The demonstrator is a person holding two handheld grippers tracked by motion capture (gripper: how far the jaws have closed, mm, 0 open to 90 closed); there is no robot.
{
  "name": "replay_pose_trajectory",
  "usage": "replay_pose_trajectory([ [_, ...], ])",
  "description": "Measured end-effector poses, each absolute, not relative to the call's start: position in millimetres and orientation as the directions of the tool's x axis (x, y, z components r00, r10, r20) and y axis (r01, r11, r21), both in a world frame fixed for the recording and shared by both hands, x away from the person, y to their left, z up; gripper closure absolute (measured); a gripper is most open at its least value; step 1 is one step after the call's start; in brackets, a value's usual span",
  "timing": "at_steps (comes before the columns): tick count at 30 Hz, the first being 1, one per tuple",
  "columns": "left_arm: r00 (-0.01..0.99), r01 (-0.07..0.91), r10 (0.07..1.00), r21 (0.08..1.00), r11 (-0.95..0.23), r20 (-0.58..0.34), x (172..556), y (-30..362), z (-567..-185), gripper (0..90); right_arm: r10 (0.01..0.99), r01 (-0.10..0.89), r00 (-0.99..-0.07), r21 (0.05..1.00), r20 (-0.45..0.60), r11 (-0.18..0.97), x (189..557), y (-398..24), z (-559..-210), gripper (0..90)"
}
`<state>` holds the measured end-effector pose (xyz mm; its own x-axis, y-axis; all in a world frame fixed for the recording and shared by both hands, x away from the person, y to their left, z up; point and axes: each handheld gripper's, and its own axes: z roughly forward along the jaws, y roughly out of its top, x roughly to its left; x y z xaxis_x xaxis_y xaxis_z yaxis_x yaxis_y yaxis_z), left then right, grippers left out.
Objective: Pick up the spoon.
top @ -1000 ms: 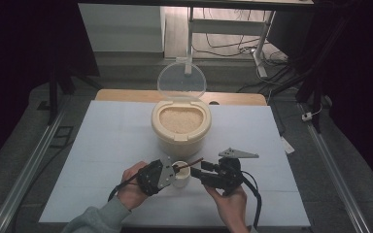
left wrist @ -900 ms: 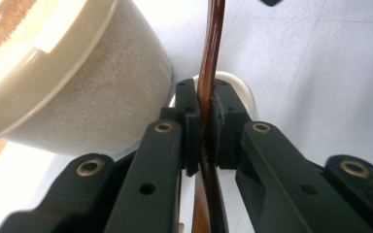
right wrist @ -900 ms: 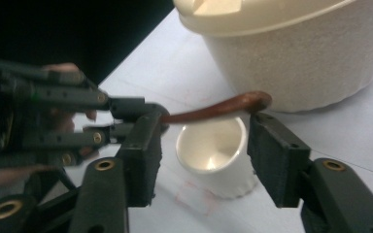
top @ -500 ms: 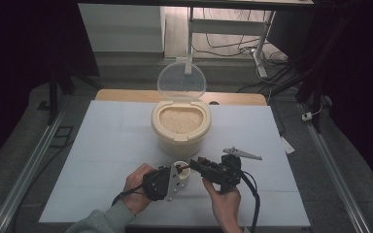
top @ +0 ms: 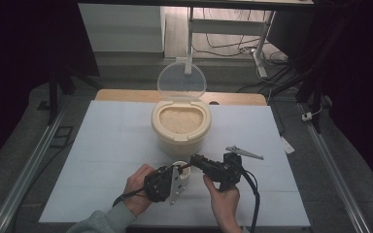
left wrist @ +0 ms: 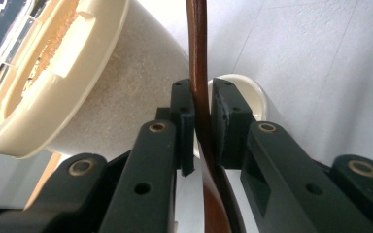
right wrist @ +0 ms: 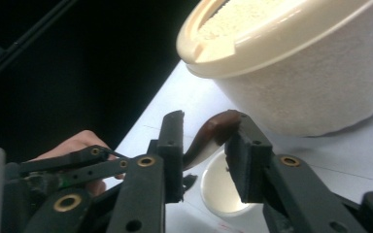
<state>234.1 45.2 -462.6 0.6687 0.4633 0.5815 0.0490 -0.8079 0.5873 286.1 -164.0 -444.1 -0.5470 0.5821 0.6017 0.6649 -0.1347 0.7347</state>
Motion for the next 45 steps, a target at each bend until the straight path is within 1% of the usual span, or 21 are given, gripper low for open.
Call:
replay_pose_trajectory([
  [4,0.674,0.055,0.471,0.597,-0.8,0.569,236,48,-462,78.6,0.541,0.669,-0.564,0.729,0.624,-0.143,287,-165,-446,75.4],
  [7,0.676,0.057,0.476,0.604,-0.795,0.563,236,49,-461,78.6,0.527,0.666,-0.576,0.733,0.625,-0.142,288,-164,-446,76.2],
  [17,0.7,0.068,0.479,0.619,-0.783,0.529,238,52,-461,76.5,0.525,0.645,-0.604,0.755,0.6,-0.121,289,-163,-447,77.3],
  [22,0.726,0.089,0.496,0.65,-0.755,0.477,240,55,-459,68.9,0.538,0.621,-0.624,0.778,0.567,-0.1,289,-163,-447,77.9],
  [24,0.739,0.101,0.505,0.668,-0.738,0.446,241,58,-458,64.3,0.539,0.615,-0.628,0.782,0.561,-0.097,290,-164,-447,78.1],
  [25,0.745,0.107,0.511,0.679,-0.726,0.428,242,59,-457,64.3,0.539,0.615,-0.628,0.782,0.561,-0.097,290,-164,-447,78.1],
  [29,0.772,0.141,0.533,0.725,-0.674,0.345,243,68,-453,54.2,0.539,0.608,-0.634,0.788,0.555,-0.098,290,-166,-447,78.8],
  [31,0.779,0.157,0.544,0.743,-0.651,0.312,242,75,-450,52.7,0.538,0.603,-0.636,0.791,0.553,-0.1,291,-166,-447,79.1],
  [33,0.784,0.179,0.558,0.76,-0.624,0.273,242,83,-447,47.4,0.533,0.599,-0.642,0.795,0.551,-0.101,291,-168,-446,80.1],
  [36,0.785,0.208,0.579,0.786,-0.582,0.222,241,98,-443,45.1,0.531,0.592,-0.646,0.799,0.548,-0.104,291,-168,-445,81.8],
  [45,0.741,0.279,0.654,0.816,-0.506,0.153,240,143,-439,42.3,0.516,0.58,-0.662,0.807,0.544,-0.107,291,-171,-441,83.3],
])
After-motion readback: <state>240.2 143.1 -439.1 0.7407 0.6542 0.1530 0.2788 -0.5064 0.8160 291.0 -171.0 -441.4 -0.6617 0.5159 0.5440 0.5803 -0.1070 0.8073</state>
